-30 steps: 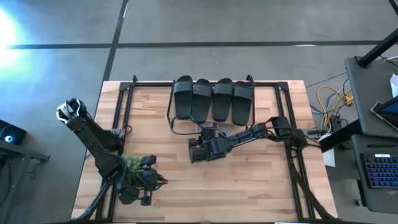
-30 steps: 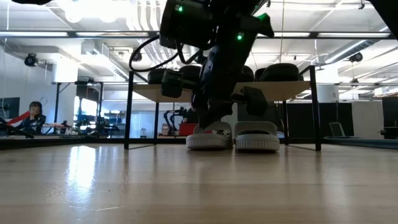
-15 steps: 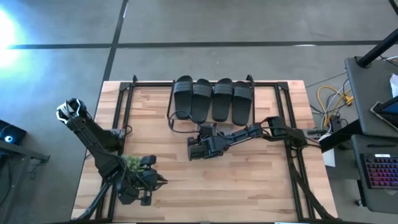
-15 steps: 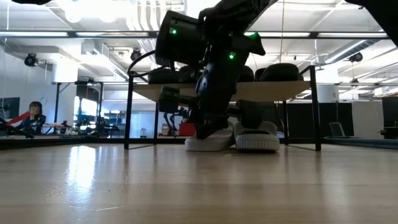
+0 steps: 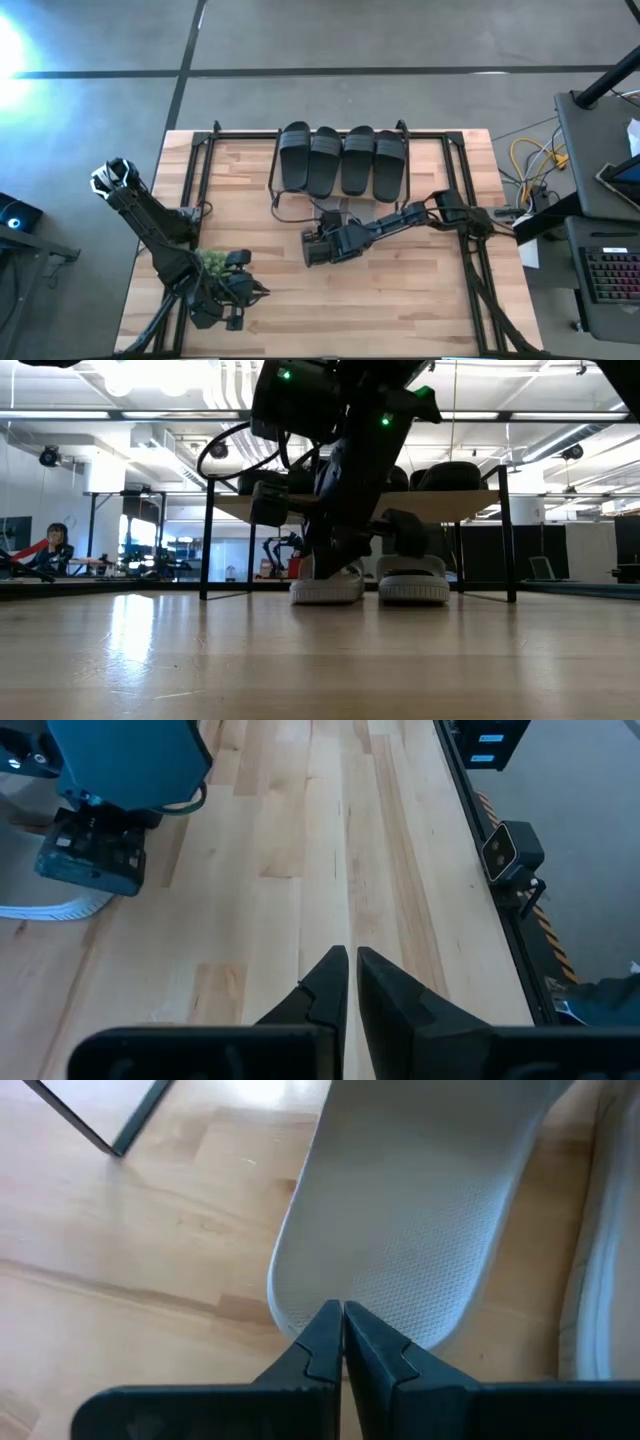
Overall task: Pick and place slides into the shelf
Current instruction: Adjust the left gray slipper under the shelf
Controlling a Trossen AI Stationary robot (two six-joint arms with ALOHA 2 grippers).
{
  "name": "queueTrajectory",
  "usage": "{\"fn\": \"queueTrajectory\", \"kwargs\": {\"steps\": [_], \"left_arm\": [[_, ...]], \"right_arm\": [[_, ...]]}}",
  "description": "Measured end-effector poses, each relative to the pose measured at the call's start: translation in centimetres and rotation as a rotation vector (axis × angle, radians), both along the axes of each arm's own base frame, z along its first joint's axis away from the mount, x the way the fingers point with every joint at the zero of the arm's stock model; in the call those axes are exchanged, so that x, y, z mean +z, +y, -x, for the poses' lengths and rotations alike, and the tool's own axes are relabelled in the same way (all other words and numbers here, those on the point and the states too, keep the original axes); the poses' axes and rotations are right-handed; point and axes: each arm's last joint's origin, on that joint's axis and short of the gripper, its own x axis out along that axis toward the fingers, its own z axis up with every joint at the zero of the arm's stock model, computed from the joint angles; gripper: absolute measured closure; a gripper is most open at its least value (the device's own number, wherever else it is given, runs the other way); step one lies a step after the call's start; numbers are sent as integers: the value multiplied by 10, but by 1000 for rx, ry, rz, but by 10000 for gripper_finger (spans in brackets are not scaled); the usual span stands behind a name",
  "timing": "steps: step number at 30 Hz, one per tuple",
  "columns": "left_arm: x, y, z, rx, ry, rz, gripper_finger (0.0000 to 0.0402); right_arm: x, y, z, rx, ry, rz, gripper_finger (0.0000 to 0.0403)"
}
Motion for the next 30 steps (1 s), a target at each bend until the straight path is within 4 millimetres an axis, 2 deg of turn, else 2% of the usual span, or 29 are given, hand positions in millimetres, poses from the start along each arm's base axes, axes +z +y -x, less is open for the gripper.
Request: {"fn": "queueTrajectory", "kwargs": {"steps": [8, 16, 20, 23, 26, 30], "left_arm": [[0, -1, 1, -7, 0, 1, 389], [0, -2, 2, -14, 1, 3, 389], [0, -3, 3, -15, 1, 2, 389], [0, -3, 3, -14, 0, 1, 389], [0, -2, 3, -10, -3, -3, 389], [-3, -1, 3, 2, -7, -18, 389]], "right_arm": [[8, 1, 1, -5, -25, 32, 394], [31, 18, 10, 45, -43, 20, 394], [52, 35, 31, 96, 34, -12, 394], [63, 50, 56, 40, 112, -54, 394], [67, 59, 76, -20, 205, -121, 394], [61, 62, 83, -40, 268, -196, 394]]}}
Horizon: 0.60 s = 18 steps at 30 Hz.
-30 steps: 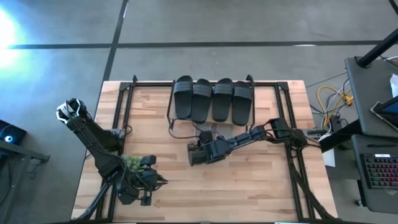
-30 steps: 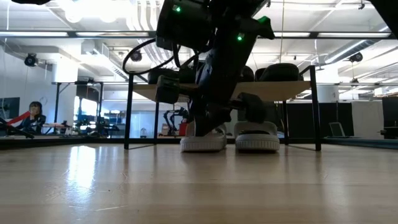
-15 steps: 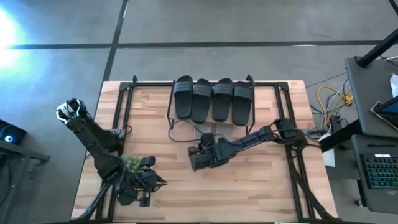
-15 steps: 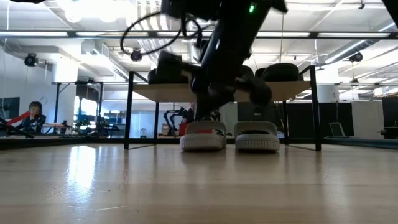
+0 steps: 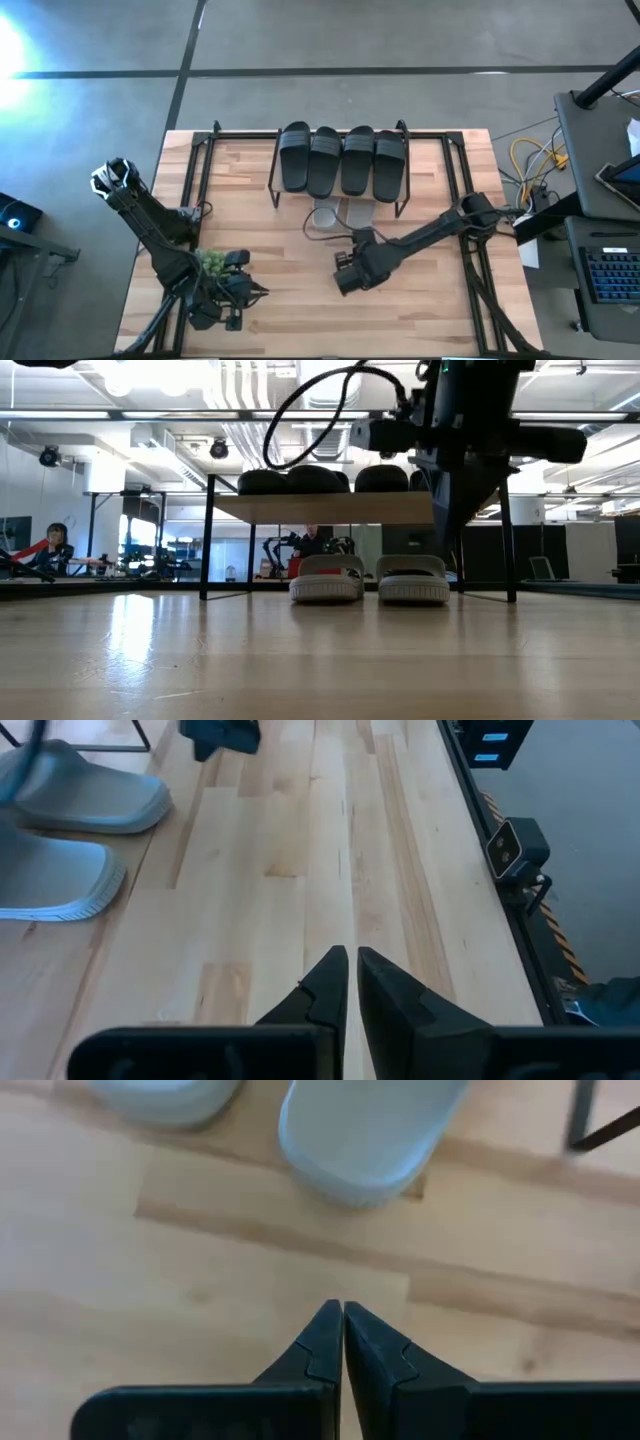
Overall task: Pick and place slides into the shelf
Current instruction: Adjust the left gray slipper under the shelf
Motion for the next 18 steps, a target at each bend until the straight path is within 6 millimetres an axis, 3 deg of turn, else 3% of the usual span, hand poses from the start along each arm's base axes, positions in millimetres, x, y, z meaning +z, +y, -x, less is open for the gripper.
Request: {"fn": "queueTrajectory", "kwargs": {"steps": [10, 18], "left_arm": [[-1, 0, 0, 3, -1, -3, 389], [-1, 0, 0, 3, 0, -2, 389]], "right_arm": [[-34, -26, -1, -30, 59, -6, 394], [-38, -41, -4, -56, 30, 75, 394]]}}
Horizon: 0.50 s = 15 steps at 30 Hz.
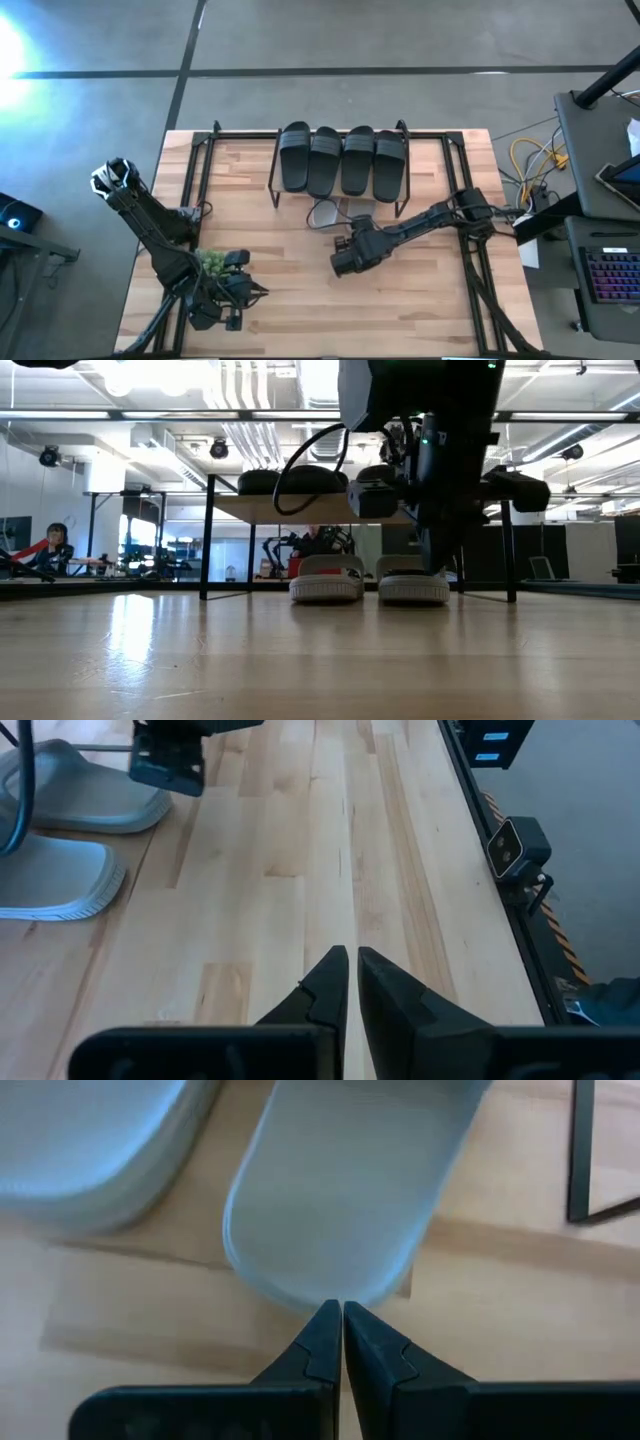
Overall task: Pick and place slides into the shelf
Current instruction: Adjust the left gray slipper under the shelf
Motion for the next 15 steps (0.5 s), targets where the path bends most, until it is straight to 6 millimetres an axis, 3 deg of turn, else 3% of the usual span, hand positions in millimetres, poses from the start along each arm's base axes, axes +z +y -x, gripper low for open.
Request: {"fn": "queueTrajectory", "kwargs": {"steps": [15], "left_arm": [[0, 0, 0, 1, 1, 2, 389]], "right_arm": [[1, -11, -3, -12, 1, 11, 394]]}}
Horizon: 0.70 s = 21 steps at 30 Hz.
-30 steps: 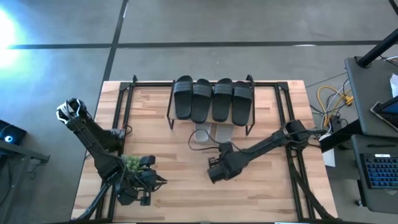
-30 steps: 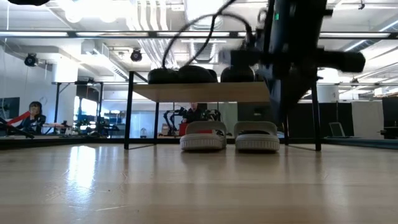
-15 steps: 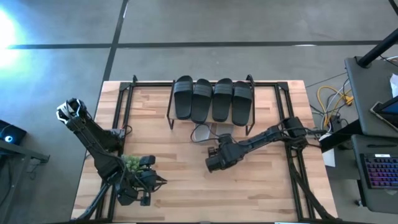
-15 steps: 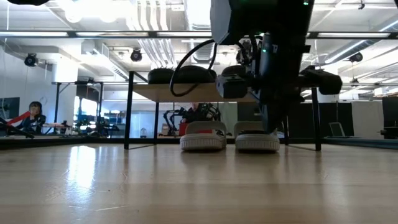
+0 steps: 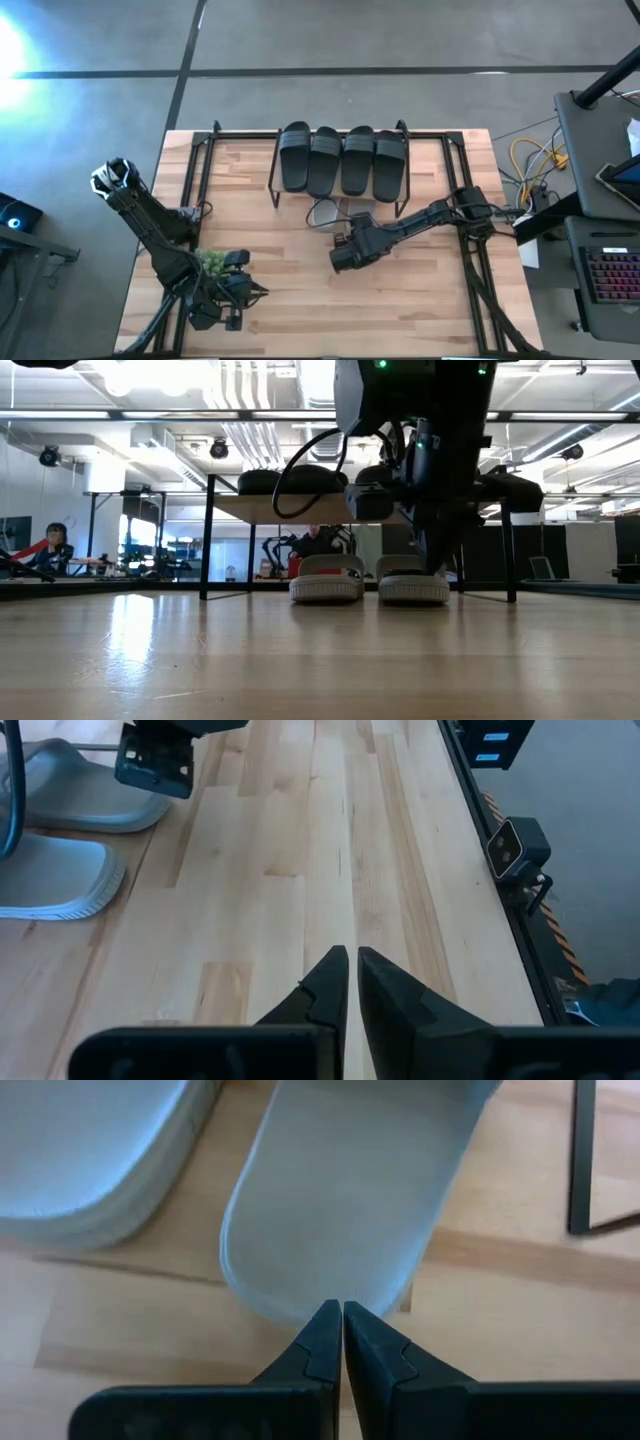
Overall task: Pick and place slides into the shelf
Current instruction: Adjust the left gray slipper under the shelf
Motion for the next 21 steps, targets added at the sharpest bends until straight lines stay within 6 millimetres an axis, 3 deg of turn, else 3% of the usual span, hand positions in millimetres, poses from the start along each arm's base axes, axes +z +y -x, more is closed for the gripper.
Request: {"fn": "queueTrajectory", "kwargs": {"steps": [4, 8, 14, 21], "left_arm": [[0, 0, 0, 0, 0, 1, 389], [0, 0, 0, -2, 1, -2, 389], [0, 0, 0, -1, 1, -1, 389], [-1, 0, 0, -1, 2, -2, 389]], "right_arm": [[1, 11, 3, 24, 21, -75, 394], [-12, 14, 3, 19, 43, -103, 394], [-25, -1, -8, 11, 15, -100, 394], [-26, -9, -9, 0, 23, -41, 394]]}}
